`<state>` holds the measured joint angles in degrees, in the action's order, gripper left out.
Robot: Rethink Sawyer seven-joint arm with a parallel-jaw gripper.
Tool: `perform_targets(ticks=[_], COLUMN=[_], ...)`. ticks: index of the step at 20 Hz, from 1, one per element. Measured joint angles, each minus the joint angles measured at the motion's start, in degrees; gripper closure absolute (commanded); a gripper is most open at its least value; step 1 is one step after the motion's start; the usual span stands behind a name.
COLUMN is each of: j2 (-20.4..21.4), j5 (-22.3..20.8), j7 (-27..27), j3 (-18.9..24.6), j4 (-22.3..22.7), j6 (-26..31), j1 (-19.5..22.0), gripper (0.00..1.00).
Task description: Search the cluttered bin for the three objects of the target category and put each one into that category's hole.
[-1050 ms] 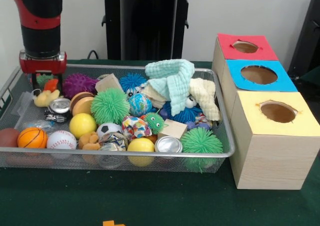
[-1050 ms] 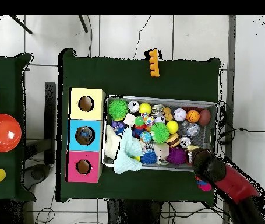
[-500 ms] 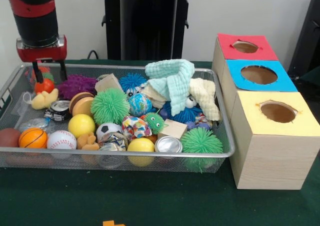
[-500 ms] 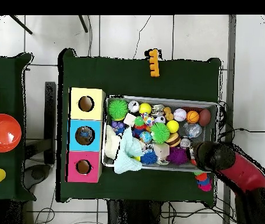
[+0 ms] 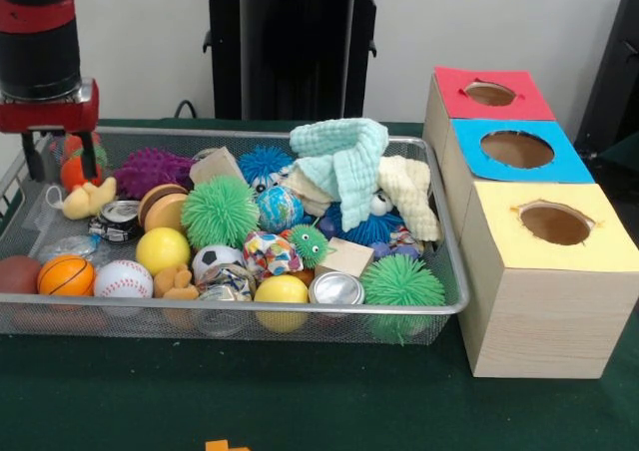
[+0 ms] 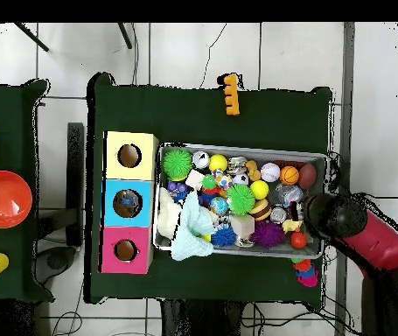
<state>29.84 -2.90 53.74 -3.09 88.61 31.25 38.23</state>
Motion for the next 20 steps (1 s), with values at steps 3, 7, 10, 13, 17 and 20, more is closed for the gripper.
perform_targets(ticks=[3, 7, 10, 13, 17, 20], j2=[-0.46, -1.44, -1.96, -2.51, -3.45, -4.24], j5=[0.69, 1.84, 2.68, 3.34, 4.12, 4.55], j7=[0.0, 0.0, 0.0, 0.0, 0.0, 0.0], j3=[-0.51, -1.6, -1.98, -2.22, -2.84, -3.01], j4=[-1.92, -4.89, -6.4, -7.48, -8.94, -9.72], j6=[0.0, 0.01, 0.01, 0.01, 0.01, 0.02], j1=[-0.85, -2.59, -3.45, -4.16, -4.99, -5.12], gripper=[0.0, 0.0, 0.0, 0.0, 0.0, 0.0])
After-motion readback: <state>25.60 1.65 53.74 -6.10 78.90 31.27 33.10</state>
